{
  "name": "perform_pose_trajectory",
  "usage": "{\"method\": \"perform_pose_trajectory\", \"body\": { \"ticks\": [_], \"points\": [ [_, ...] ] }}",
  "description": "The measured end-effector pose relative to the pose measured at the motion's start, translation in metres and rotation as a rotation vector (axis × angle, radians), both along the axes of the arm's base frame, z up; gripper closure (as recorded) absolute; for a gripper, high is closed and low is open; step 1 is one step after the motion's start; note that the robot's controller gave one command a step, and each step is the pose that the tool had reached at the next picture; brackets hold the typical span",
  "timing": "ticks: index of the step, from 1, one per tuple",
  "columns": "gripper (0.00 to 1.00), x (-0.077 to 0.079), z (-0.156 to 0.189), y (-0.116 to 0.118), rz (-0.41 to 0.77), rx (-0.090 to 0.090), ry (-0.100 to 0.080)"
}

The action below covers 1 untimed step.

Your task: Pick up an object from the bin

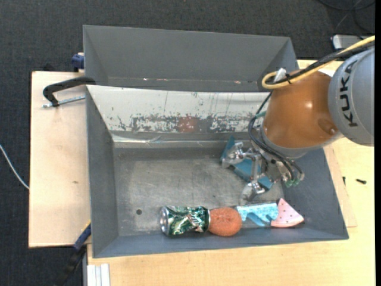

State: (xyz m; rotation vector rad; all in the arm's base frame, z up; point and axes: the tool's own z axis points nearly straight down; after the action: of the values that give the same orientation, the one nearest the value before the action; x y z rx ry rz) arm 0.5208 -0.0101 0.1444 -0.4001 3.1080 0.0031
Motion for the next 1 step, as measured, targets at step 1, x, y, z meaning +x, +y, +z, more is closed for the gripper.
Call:
{"method": "perform_pose_trajectory", "body": {
  "ticks": [1],
  "points": [
    [0.0,-0.0274,0.0027,-0.0145,0.061,-0.006,0.01]
  ]
}}
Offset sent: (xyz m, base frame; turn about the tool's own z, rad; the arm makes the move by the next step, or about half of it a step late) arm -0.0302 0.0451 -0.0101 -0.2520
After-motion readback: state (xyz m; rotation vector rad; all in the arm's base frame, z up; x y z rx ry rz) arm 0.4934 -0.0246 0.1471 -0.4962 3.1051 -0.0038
